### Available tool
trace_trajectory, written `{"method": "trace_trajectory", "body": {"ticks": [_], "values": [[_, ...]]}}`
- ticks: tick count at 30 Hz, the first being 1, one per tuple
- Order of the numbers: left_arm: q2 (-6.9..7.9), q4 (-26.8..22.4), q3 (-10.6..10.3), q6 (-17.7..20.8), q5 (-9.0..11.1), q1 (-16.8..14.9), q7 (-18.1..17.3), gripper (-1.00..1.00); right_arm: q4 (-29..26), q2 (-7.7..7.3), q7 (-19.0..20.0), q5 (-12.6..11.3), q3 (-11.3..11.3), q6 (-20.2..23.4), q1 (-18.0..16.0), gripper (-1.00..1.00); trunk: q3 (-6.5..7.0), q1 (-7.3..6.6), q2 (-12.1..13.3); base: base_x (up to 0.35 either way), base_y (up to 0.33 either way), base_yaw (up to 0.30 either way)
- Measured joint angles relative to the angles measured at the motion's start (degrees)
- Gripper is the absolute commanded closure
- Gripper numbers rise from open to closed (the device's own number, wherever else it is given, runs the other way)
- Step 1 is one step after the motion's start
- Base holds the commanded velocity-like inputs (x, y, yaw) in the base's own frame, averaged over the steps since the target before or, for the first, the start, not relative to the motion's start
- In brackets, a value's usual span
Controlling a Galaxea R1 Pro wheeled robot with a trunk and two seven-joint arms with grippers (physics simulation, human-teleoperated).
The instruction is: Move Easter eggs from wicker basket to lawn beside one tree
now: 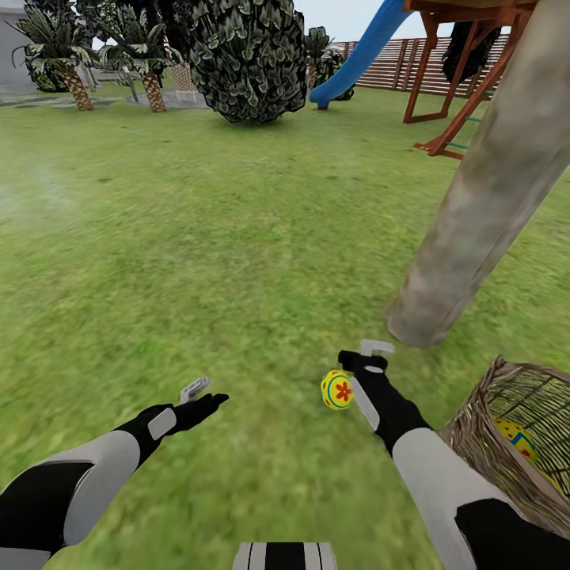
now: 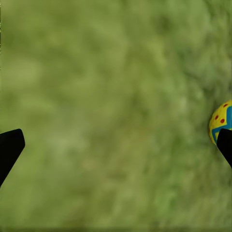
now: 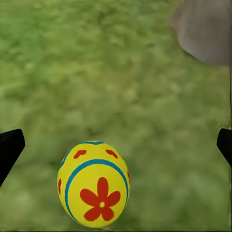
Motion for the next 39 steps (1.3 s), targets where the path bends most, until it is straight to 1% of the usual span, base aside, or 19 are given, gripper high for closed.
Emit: {"method": "trace_trajectory", "body": {"ticks": [1, 2, 4, 5, 6, 7, 11, 13, 15, 18, 23, 28, 39], "values": [[0.0, 0.0, 0.0, 0.0, 0.0, 0.0, 0.0, -1.0, -3.3, -0.36, -0.4, -0.4, 0.0, 2.7, 1.1, -1.0, 0.0, 0.0, 0.0, 0.0, 0.0, 0.0], [0.0, 0.0, 0.0, 0.0, 0.0, 0.0, 0.0, -1.0, -8.7, -0.87, -0.9, -0.7, 0.1, 6.3, 3.3, -1.0, 0.0, 0.0, 0.0, 0.0, 0.0, 0.0], [-0.01, 0.0, 0.0, 0.0, 0.0, 0.0, 0.0, -1.0, -16.5, -1.64, -1.2, -0.9, -0.1, 10.4, 6.6, -1.0, 0.0, 0.0, 0.0, 0.0, 0.0, 0.0], [-0.02, 0.0, 0.0, 0.0, 0.0, 0.0, 0.0, -1.0, -18.4, -1.79, -1.3, -0.9, -0.2, 11.5, 7.4, -1.0, 0.0, 0.0, 0.0, 0.0, 0.0, 0.0], [-0.04, 0.0, 0.0, 0.0, 0.0, 0.0, 0.0, -1.0, -23.8, -2.09, -1.4, -0.9, -0.8, 14.2, 9.6, -1.0, 0.0, 0.0, 0.0, 0.0, 0.0, 0.0], [-0.06, 0.0, 0.0, 0.0, 0.0, 0.0, 0.0, -1.0, -27.3, -2.2, -1.4, -0.9, -1.2, 15.7, 11.2, -1.0, 0.0, 0.0, 0.0, -0.005, 0.0, 0.0], [-0.09, 0.0, 0.0, 0.0, 0.0, 0.0, 0.1, -1.0, -39.5, -2.35, -1.5, -0.9, -2.1, 18.0, 17.1, -1.0, 0.0, 0.02, 0.0, -0.168, -0.03, 0.0], [-0.09, 0.0, 0.0, 0.1, 0.0, 0.0, 0.1, -1.0, -42.5, -2.33, -1.5, -0.9, -2.2, 18.2, 18.1, -1.0, 0.0, 0.03, 0.0, -0.295, -0.073, 0.0], [-0.09, 0.0, 0.0, 0.1, 0.0, 0.0, 0.2, -1.0, -44.1, -2.33, -1.5, -1.0, -2.3, 18.3, 18.8, -1.0, 0.01, 0.04, 0.0, -0.315, -0.088, -0.048], [-0.1, 0.0, 0.0, 0.1, 0.0, 0.0, 0.2, -1.0, -44.8, -2.33, -1.5, -1.0, -2.3, 18.4, 19.1, -1.0, 0.13, 0.04, 0.0, -0.307, -0.099, -0.135], [-0.26, 0.1, -0.1, 0.2, -0.3, 0.0, 0.2, -1.0, -45.5, -2.42, -1.5, -1.0, -2.3, 18.4, 19.6, -1.0, 0.43, 0.0, 0.0, -0.042, -0.017, -0.229], [-0.27, 0.1, -0.1, 0.2, -0.4, 0.0, 0.2, -1.0, -45.5, -2.4, -1.5, -0.9, -2.3, 18.4, 19.7, -1.0, 1.79, -0.13, 0.1, -0.005, -0.002, -0.177], [-0.27, 0.1, -0.1, 0.2, -0.4, 0.0, 0.2, -1.0, -45.7, -2.38, -1.5, -0.6, -2.2, 18.4, 20.1, -1.0, 4.29, -0.41, 0.2, 0.0, 0.0, -0.013]]}}
